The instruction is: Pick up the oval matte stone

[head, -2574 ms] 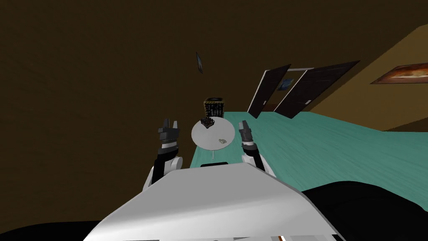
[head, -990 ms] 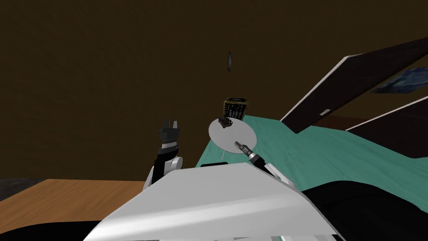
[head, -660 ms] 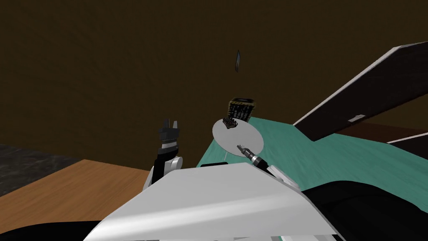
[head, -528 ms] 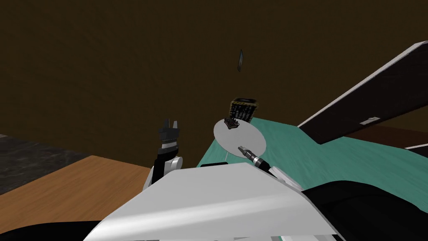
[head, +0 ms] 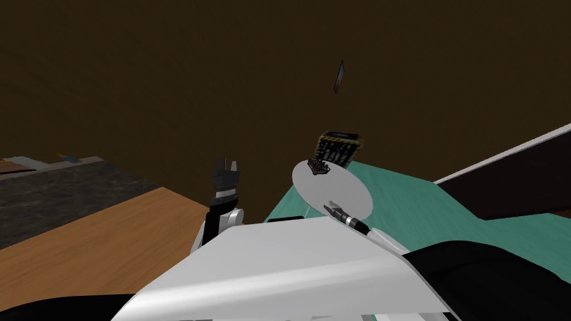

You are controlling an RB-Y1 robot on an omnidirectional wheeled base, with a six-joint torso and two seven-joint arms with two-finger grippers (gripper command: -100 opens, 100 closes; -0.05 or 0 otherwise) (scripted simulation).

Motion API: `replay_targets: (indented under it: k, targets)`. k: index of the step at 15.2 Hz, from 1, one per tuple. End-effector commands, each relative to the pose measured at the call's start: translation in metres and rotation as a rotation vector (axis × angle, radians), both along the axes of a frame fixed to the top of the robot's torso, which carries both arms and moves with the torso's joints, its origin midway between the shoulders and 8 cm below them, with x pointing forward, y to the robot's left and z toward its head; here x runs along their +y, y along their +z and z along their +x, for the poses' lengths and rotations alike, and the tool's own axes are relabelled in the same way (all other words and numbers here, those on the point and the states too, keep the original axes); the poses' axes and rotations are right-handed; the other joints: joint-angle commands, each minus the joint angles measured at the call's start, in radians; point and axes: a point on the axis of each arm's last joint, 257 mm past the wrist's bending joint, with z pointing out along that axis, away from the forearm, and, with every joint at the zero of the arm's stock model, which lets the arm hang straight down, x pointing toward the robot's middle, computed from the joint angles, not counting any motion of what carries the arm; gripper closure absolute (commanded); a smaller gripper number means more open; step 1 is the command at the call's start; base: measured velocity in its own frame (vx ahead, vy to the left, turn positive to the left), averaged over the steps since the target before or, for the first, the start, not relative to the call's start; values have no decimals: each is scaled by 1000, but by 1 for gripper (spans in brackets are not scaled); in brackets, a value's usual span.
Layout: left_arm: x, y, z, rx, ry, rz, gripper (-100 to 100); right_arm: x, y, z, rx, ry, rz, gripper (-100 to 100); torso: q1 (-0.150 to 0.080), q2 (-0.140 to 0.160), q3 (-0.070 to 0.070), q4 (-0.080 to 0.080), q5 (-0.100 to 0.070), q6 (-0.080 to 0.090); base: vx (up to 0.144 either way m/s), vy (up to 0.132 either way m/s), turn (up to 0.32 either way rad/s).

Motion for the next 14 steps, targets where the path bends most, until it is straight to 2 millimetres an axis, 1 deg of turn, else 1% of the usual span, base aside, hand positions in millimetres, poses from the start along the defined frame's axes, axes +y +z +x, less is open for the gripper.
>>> replay_targets:
  k: [1,2,3,4,5,6,8,9,10,11,12,13,14]
  targets:
    - [0,0,0,0,0,0,0,-27,-21,-26,88,-1,-73,-100,0,0,0,0,0,0,45,24,331]
    - [0,0,0,0,0,0,0,-31,-26,-32,105,4,-88,-100,0,0,0,0,0,0,43,22,275]
    - [0,0,0,0,0,0,0,-46,-35,-46,147,5,-124,-100,0,-1,0,0,0,0,41,34,395]
    - [0,0,0,0,0,0,0,-51,-41,-54,170,10,-143,-100,0,-1,0,0,0,-1,41,26,337]
    - [0,0,0,0,0,0,0,-63,-47,-66,206,17,-176,-100,0,-1,0,0,0,0,45,26,442]
    - [0,0,0,0,0,0,0,-68,-53,-75,228,20,-193,-100,0,-1,0,0,0,-1,48,12,318]
    - [0,0,0,0,0,0,0,-71,-55,-78,236,15,-195,-100,-1,0,0,0,0,1,24,-2,2]
    - [0,0,0,0,0,0,0,-84,-62,-94,280,34,-239,-100,-1,1,0,0,0,1,15,12,271]
    - [0,0,0,0,0,0,0,-88,-65,-99,293,26,-242,-100,-1,1,1,0,0,0,24,6,323]
    - [0,0,0,0,0,0,0,-90,-66,-102,300,22,-244,-100,-1,1,0,0,0,0,21,-2,111]
    - [0,0,0,0,0,0,0,-101,-73,-117,343,41,-283,-100,-1,1,1,0,0,1,30,2,260]
    - [0,0,0,0,0,0,0,-108,-76,-126,363,29,-288,-100,-1,1,0,0,0,0,36,1,306]
    - [0,0,0,0,0,0,0,-120,-82,-144,408,39,-321,-100,-1,0,0,0,0,0,45,2,344]
